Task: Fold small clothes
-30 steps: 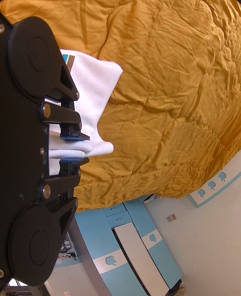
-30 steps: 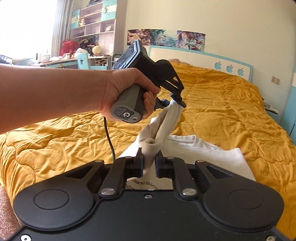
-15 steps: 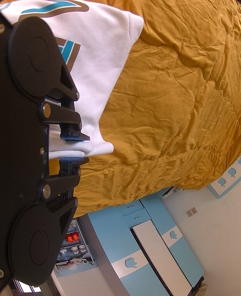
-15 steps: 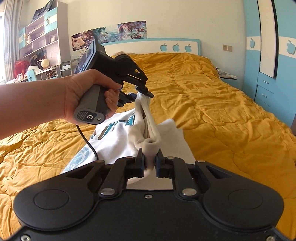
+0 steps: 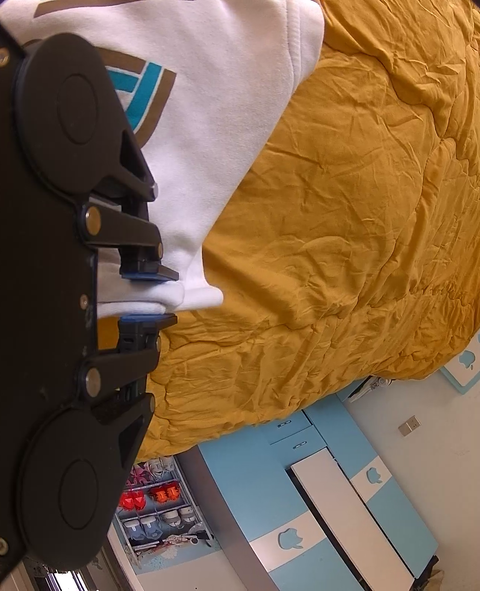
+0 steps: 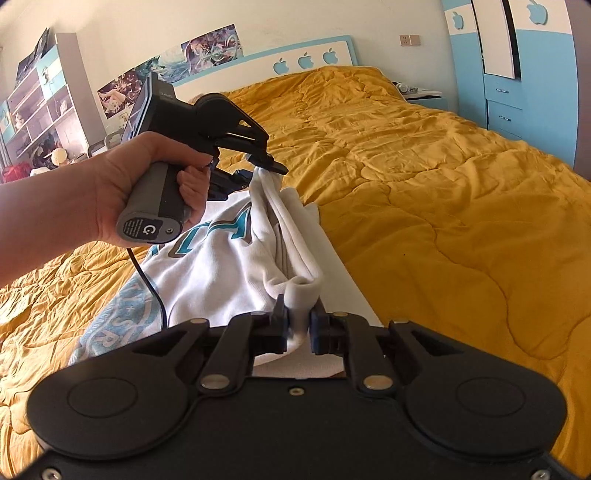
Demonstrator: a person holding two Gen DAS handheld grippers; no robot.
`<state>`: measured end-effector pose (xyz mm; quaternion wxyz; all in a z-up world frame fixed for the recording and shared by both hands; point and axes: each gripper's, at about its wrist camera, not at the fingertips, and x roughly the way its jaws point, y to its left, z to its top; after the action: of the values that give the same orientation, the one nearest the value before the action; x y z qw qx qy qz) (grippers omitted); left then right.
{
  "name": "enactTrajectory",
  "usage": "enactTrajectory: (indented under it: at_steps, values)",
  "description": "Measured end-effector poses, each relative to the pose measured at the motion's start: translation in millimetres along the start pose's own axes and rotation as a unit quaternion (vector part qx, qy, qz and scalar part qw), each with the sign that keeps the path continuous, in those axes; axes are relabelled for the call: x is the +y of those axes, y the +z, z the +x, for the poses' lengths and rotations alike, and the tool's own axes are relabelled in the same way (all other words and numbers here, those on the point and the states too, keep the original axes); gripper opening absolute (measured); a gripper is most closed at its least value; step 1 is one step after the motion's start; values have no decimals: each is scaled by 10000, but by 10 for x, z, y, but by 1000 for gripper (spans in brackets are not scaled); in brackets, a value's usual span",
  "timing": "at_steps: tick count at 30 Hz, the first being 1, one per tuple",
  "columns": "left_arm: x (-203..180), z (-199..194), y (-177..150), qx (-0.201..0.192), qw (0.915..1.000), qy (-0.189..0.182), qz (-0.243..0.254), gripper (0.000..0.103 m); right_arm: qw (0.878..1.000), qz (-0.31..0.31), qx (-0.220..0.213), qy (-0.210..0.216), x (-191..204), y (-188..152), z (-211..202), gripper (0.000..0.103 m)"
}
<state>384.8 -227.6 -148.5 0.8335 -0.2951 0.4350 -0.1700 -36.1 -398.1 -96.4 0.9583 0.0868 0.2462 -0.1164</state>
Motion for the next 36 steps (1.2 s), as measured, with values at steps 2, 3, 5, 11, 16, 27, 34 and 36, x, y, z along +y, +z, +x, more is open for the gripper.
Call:
enactTrajectory:
  at_steps: [2, 3, 5, 11, 16, 27, 34, 36]
  values:
    - [-58, 15, -5, 8, 9999, -41, 114, 14, 10000, 47, -63, -36, -27, 0, -35, 10]
    - [-90, 32, -8, 34, 9999, -44, 154, 14, 9999, 65, -76, -69, -48, 2, -42, 10]
    - [-131, 87, -20, 77, 9998, -43, 170, 14, 9999, 134, -56, -90, -97, 2, -50, 10]
    - [-144, 313, -56, 258, 9996, 114, 29, 28, 9990, 359, 168, -212, -294, -94, 69, 17]
    - [-241, -191, -4, 49, 9983, -495, 314, 33, 9971, 608, -18, -462, -434, -67, -129, 37]
    - [550, -2313, -1157, -198, 9872, -40, 1581, 42, 9996, -91, -236, -107, -116, 90, -299, 40]
    - [940, -2535, -1752, -45, 9851, 326, 1688, 43, 9987, -484, 91, -98, 109, 95, -195, 40]
    - [976, -2461, -1822, 71, 9844, 342, 1727, 43, 9980, -553, 303, -89, 186, 130, -140, 40]
